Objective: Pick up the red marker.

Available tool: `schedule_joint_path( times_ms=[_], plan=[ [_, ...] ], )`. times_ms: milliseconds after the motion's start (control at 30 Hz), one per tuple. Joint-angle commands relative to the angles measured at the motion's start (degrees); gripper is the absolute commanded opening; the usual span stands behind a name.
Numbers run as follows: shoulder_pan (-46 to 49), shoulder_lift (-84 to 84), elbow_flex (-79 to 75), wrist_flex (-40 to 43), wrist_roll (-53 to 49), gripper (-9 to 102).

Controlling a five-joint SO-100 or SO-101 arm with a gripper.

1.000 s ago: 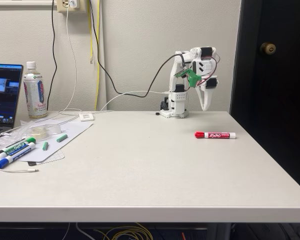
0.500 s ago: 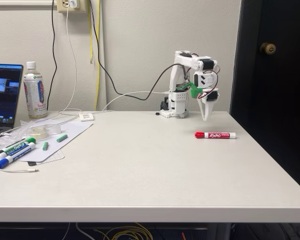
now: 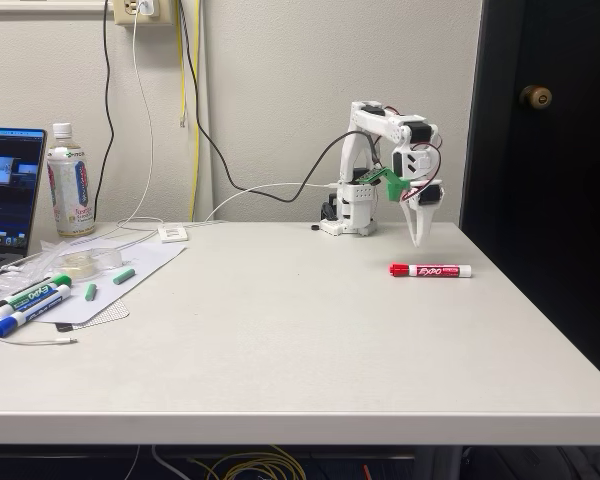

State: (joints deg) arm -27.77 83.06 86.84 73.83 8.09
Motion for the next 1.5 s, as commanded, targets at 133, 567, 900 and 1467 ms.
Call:
schedule_joint_path(
  times_ms=[133,567,900,1467],
  plan=[
    [-1.1,-1.8,-0.6,-2.9,1.4,5],
    [-0.9,-6.5,-4.0,-6.6,2.1,4],
    [-1.3,-9.4,-8.9,-4.7,3.5,4],
    [-2.0,-6.2,-8.3,0.0,4.6,5]
  ],
)
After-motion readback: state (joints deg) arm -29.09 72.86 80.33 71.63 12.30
